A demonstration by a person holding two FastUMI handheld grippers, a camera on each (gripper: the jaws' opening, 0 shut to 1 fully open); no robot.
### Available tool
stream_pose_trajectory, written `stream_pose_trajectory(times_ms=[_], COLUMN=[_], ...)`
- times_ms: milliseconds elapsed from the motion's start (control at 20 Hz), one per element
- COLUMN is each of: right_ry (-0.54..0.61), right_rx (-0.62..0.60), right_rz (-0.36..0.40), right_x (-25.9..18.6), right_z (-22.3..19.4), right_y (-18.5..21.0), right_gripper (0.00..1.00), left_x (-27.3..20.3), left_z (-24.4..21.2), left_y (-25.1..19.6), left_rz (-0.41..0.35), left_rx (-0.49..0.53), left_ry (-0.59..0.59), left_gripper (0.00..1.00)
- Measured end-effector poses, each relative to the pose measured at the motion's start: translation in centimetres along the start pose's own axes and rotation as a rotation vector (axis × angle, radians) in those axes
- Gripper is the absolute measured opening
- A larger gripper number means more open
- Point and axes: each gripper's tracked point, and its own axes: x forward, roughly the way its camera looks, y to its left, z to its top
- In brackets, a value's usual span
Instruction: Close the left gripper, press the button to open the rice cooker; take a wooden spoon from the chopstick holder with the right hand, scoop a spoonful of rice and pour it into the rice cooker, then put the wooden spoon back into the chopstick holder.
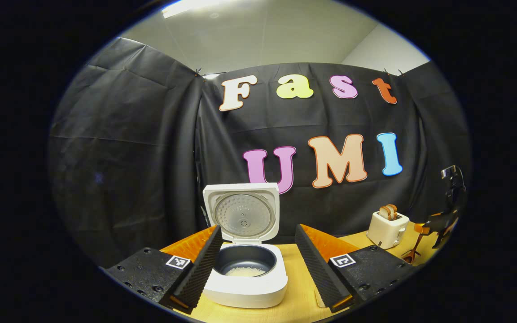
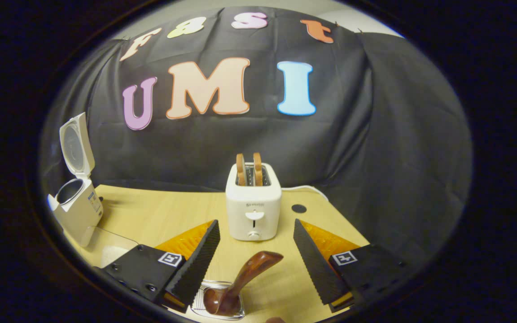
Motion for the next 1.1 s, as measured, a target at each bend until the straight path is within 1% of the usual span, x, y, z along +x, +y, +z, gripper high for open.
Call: stream_pose_trajectory(times_ms=[200, 400, 450, 500, 550, 600, 650, 700, 750, 800, 850, 900, 950, 1000, 1100], right_ry=[0.121, 0.240, 0.262, 0.280, 0.290, 0.292, 0.293, 0.299, 0.295, 0.281, 0.267, 0.250, 0.224, 0.203, 0.164], right_rx=[0.057, 0.109, 0.116, 0.123, 0.126, 0.135, 0.147, 0.167, 0.172, 0.158, 0.147, 0.131, 0.107, 0.091, 0.058], right_rz=[0.045, 0.085, 0.092, 0.098, 0.094, 0.098, 0.105, 0.128, 0.127, 0.126, 0.129, 0.123, 0.111, 0.110, 0.105], right_x=[1.8, 2.2, 2.4, 2.3, 2.2, 2.0, 2.1, 1.8, 0.9, 0.8, 0.3, -0.2, -0.9, -1.4, -2.5], right_z=[-4.2, -7.8, -8.5, -9.1, -9.5, -9.5, -9.3, -9.0, -8.7, -8.4, -7.9, -7.3, -6.3, -5.5, -3.5], right_y=[0.8, 1.8, 2.0, 2.2, 2.3, 2.5, 2.9, 3.4, 3.7, 3.7, 3.9, 3.8, 3.6, 3.8, 4.1], right_gripper=[1.00, 1.00, 0.89, 0.78, 0.67, 0.55, 0.32, 0.31, 0.24, 0.20, 0.19, 0.21, 0.18, 0.22, 0.20], left_x=[-0.1, -0.1, -0.1, 0.0, 0.0, 0.1, 0.3, 0.3, 0.3, 0.4, 0.5, 0.7, 0.7, 0.9, 1.2], left_z=[-0.6, -0.6, -0.6, -0.5, -0.6, -0.6, -0.7, -0.7, -0.9, -0.8, -0.7, -0.6, -0.6, -0.5, -0.1], left_y=[-0.1, 0.1, 0.2, 0.2, 0.2, 0.2, 0.3, 0.3, 0.2, 0.3, 0.5, 0.6, 0.8, 0.9, 1.3], left_rz=[0.011, 0.023, 0.024, 0.025, 0.025, 0.025, 0.023, 0.018, 0.013, 0.011, 0.008, 0.005, 0.003, -0.002, -0.008], left_rx=[-0.001, 0.003, 0.005, 0.003, 0.002, 0.002, 0.001, -0.002, -0.005, -0.010, -0.017, -0.024, -0.029, -0.032, -0.041], left_ry=[0.019, 0.024, 0.023, 0.022, 0.021, 0.023, 0.024, 0.026, 0.027, 0.026, 0.021, 0.016, 0.011, 0.006, -0.005], left_gripper=[0.96, 0.96, 0.96, 0.99, 0.96, 0.96, 0.96, 0.96, 0.96, 0.97, 0.96, 0.96, 0.96, 0.96, 0.96])
